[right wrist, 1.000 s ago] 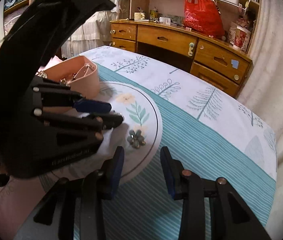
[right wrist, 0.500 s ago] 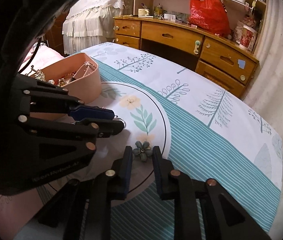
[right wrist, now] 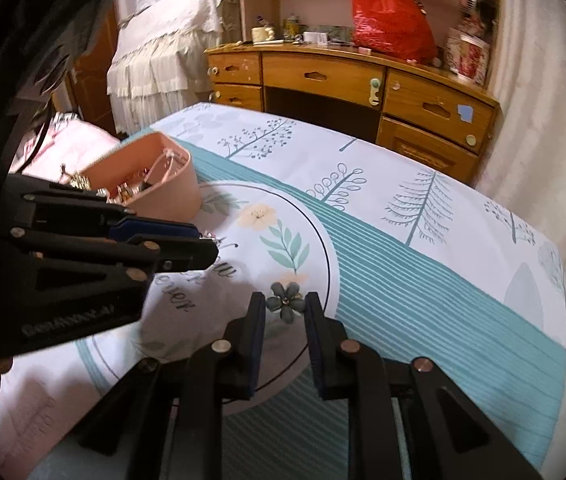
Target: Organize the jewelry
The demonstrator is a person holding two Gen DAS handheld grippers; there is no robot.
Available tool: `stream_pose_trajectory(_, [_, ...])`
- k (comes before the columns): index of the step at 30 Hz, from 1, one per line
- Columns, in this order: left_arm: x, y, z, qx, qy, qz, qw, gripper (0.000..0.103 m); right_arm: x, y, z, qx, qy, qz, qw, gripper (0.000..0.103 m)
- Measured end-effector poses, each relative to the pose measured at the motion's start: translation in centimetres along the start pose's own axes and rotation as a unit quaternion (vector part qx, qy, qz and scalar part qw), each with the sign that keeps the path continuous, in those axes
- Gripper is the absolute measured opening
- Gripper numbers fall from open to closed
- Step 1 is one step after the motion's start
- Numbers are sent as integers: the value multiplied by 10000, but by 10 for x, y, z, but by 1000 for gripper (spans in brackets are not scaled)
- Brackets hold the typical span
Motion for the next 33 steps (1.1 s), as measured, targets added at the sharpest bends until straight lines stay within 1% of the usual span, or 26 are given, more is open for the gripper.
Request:
stream_pose_trajectory(5, [-27,6,2,-23,-159,-88,9998,12,-13,2,1,540,-23,81,9985,20])
stream_pose_trajectory(8, [-42,13,0,-31,-243,-170,9996,12,-19,10,1,748,-31,116,9971,20])
stream_pose_trajectory(11, [-55,22,-4,-8,-299,-155,9994,12,-25,20,1,1111,-30,257,9935,20])
stream_pose_trajectory(16, [-73,46,-12,-49,-283,-74,9996,12,-37,42,5,1397,-90,273,9898,20])
stream_pose_trajectory(20, [-83,73,-19,-139,-166,38,9998,12,-43,62,14,1689,-172,262,9851,20])
stream_pose_trajectory(23, [-89,94,-25,-170,-168,136,9996,12,-46,77,20,1885,-258,342,9811,20])
stream_pose_trajectory(26, [-92,116,-29,-298,-127,38,9995,12,-46,94,28,2010,-347,443,9780,20])
stream_pose_trajectory(28, [-92,126,-31,-303,-101,61,9995,12,-44,102,32,2055,-388,518,9765,20])
stream_pose_trajectory(33, [-90,146,-33,-377,24,-39,9993,12,-33,128,42,2090,-336,659,9751,20])
Point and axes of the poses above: each gripper's, at about its wrist camera, not at the fingertips, and x roughly the way its jaws point, y to its left, z to its top, the point moved 1 cm from there along x, roughly the way its jaws point, and after that the axes turned 1 degree about -y, right-handed, at the moved point
